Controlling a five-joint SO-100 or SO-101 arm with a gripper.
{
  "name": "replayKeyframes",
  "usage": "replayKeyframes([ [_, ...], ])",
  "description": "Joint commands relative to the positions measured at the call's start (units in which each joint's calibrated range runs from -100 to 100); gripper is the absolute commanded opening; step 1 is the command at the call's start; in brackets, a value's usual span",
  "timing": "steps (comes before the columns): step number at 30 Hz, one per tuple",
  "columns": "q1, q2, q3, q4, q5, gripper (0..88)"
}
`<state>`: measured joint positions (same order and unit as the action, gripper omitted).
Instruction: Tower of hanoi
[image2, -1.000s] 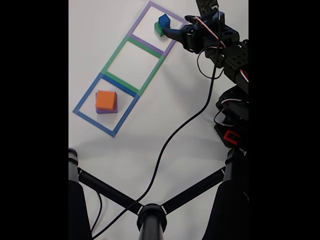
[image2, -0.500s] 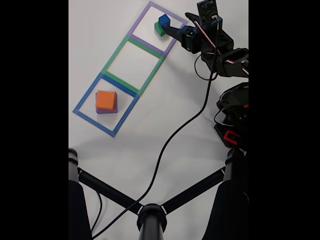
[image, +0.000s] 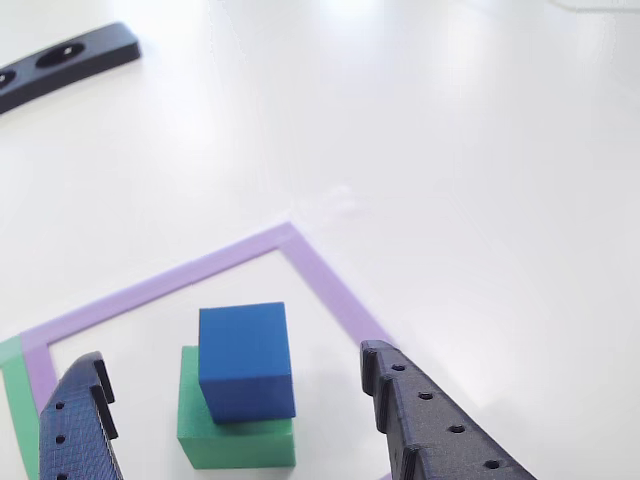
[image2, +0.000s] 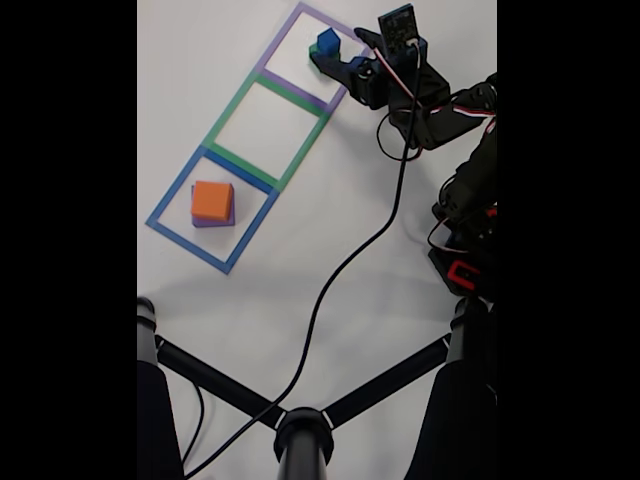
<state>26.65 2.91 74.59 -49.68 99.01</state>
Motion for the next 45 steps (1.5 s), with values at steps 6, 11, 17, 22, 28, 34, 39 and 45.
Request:
replayKeyframes([
  [6, -0.8, 5.1, -6.1, -2.9, 1.0, 24.6],
  [11, -1.1, 7.5, -8.1, -3.4, 1.0, 22.9],
  [17, -1.7, 8.0, -8.5, -3.4, 1.0, 19.3],
  [22, -2.2, 8.1, -8.3, -3.5, 1.0, 16.0],
  [28, -2.3, 8.8, -8.6, -3.6, 1.0, 13.2],
  [34, -2.4, 9.3, -8.8, -4.1, 1.0, 10.1],
  [39, -2.3, 9.9, -9.1, -4.2, 1.0, 7.3],
  [45, -2.1, 10.1, -8.9, -4.3, 1.0, 3.8],
])
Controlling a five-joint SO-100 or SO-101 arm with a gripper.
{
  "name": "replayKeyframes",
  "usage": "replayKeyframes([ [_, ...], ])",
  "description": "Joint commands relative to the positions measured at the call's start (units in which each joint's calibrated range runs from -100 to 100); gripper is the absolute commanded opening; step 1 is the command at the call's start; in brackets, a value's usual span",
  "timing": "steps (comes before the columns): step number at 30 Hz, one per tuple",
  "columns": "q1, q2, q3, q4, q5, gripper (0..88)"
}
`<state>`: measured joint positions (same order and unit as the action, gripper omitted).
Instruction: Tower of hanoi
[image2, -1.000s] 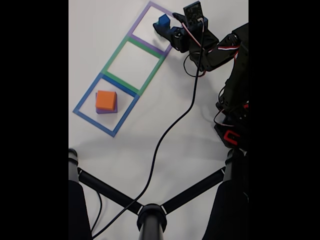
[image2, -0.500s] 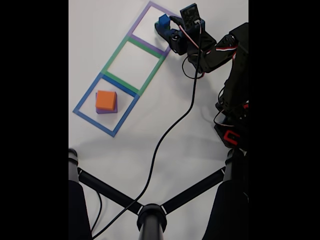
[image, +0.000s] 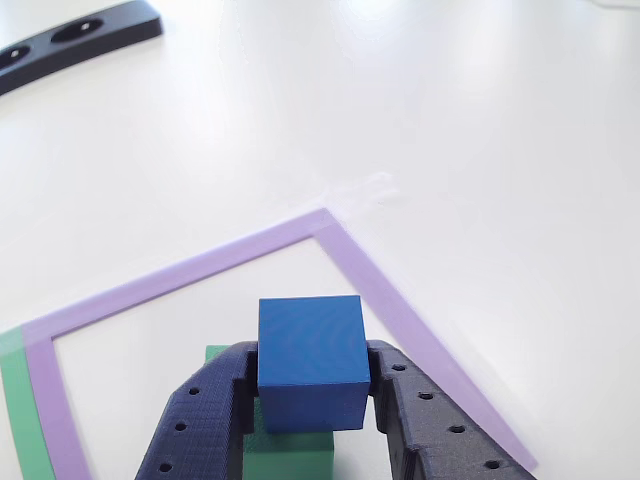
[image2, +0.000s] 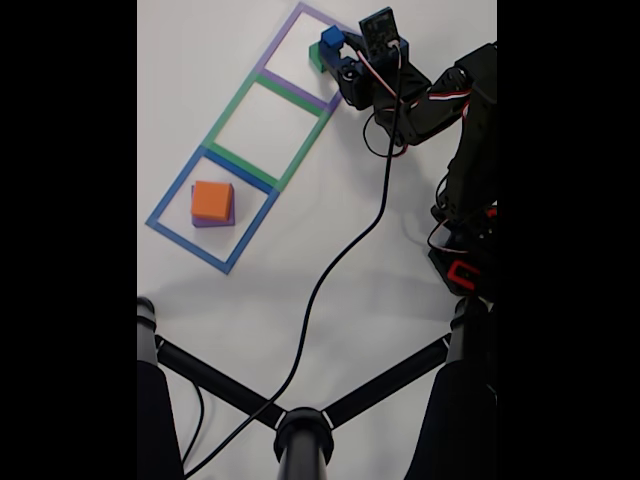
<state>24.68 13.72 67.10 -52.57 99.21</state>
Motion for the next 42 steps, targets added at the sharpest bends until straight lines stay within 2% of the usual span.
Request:
replayKeyframes([
  [1, -0.2, -0.7, -1.4, -1.4, 0.8, 3.5],
  [7, -0.6, -4.2, -0.5, 0.8, 0.8, 2.7],
  [11, -1.2, -13.6, 0.3, 11.3, 0.8, 2.8],
  [15, -1.8, -28.5, -1.3, 31.6, 0.8, 2.7],
  [19, -2.2, -43.0, -8.8, 60.6, 0.8, 1.8],
  [22, -2.8, -52.0, -12.7, 77.0, 0.8, 1.2],
  [28, -5.8, -59.7, -31.0, 110.1, 0.8, 2.6],
  [35, -12.4, -59.1, -57.5, 137.5, 0.8, 2.1],
  [42, -17.2, -59.2, -69.8, 149.7, 0.8, 1.8],
])
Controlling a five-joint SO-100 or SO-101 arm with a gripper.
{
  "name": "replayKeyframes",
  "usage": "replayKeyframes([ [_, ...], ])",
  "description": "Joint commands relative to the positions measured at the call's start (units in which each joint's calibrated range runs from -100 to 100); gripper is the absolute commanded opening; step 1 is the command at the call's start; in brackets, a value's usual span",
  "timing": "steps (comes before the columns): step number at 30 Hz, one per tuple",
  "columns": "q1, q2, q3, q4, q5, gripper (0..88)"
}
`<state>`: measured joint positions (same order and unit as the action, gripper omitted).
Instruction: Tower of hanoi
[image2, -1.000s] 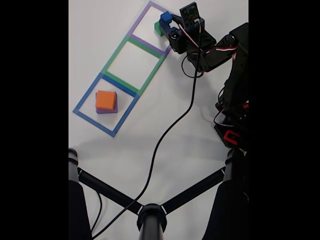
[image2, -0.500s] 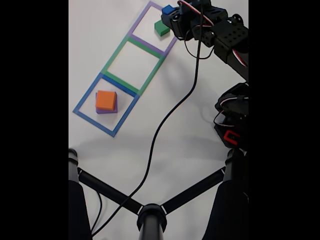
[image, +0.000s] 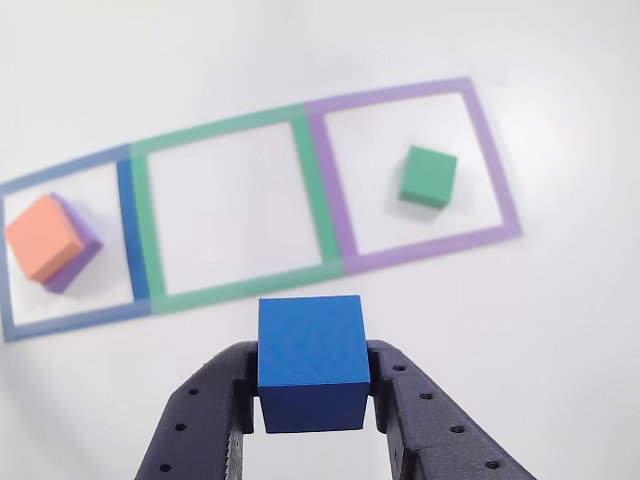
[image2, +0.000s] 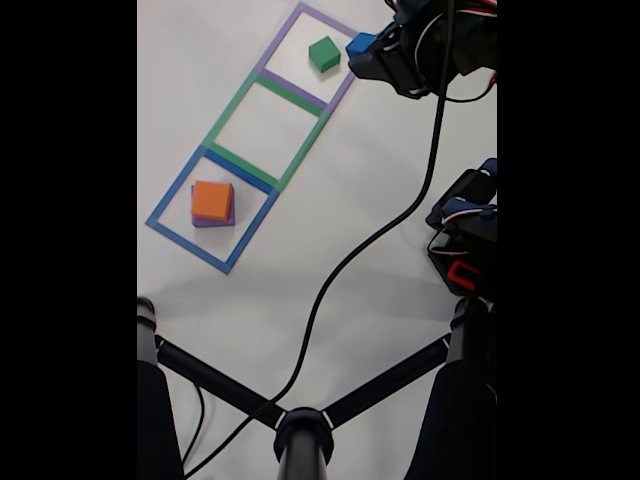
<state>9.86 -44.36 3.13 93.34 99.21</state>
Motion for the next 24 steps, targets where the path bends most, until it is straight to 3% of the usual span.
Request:
replayKeyframes([
  [1, -2.8, -1.4, -6.0, 4.1, 0.6, 1.7],
  [6, -4.7, -1.9, -5.2, 4.3, -2.0, 1.7],
  [14, -6.5, -4.5, 6.6, -3.3, 0.8, 1.9],
  [19, -6.5, -6.8, 20.0, -14.0, 0.8, 2.3],
  [24, -6.1, -7.4, 37.7, -33.7, 0.8, 2.4],
])
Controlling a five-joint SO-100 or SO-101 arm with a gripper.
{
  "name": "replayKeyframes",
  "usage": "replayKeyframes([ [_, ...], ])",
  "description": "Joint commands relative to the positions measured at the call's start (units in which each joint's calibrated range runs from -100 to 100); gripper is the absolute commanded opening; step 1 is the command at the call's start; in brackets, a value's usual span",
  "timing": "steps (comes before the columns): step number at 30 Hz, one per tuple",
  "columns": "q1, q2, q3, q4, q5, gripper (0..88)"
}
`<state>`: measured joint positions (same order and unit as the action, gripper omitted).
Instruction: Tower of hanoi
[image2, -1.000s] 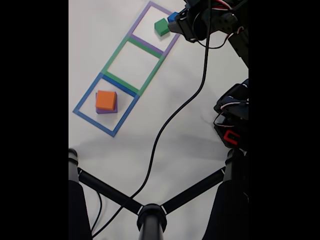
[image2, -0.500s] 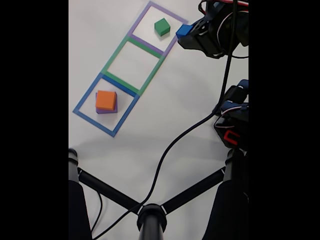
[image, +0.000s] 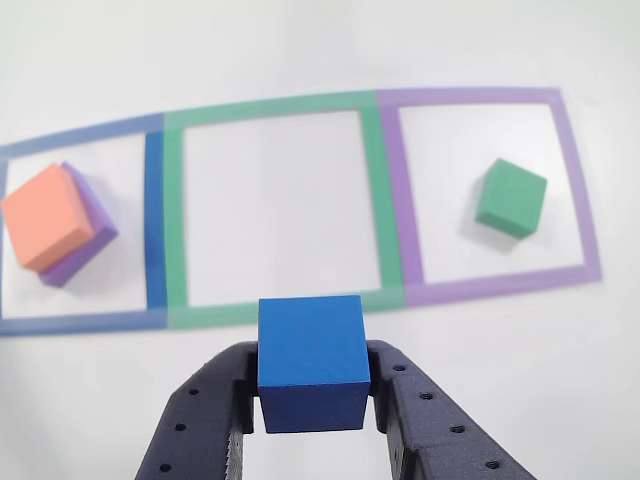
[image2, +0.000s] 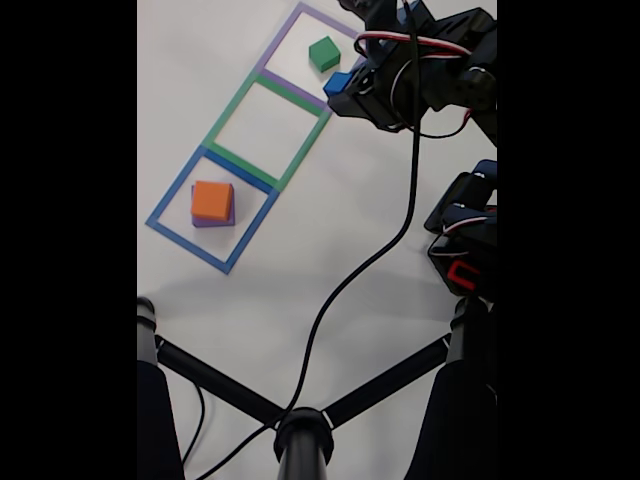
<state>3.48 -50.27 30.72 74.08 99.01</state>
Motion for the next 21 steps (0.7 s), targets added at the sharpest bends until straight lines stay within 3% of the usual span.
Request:
replayKeyframes([
  [1, 0.3, -1.3, 13.5, -19.0, 1.0, 2.5],
  [11, -1.8, 8.0, 42.7, -70.3, 1.0, 2.2],
  [21, -0.5, 36.3, 49.8, -111.3, 1.0, 2.2],
])
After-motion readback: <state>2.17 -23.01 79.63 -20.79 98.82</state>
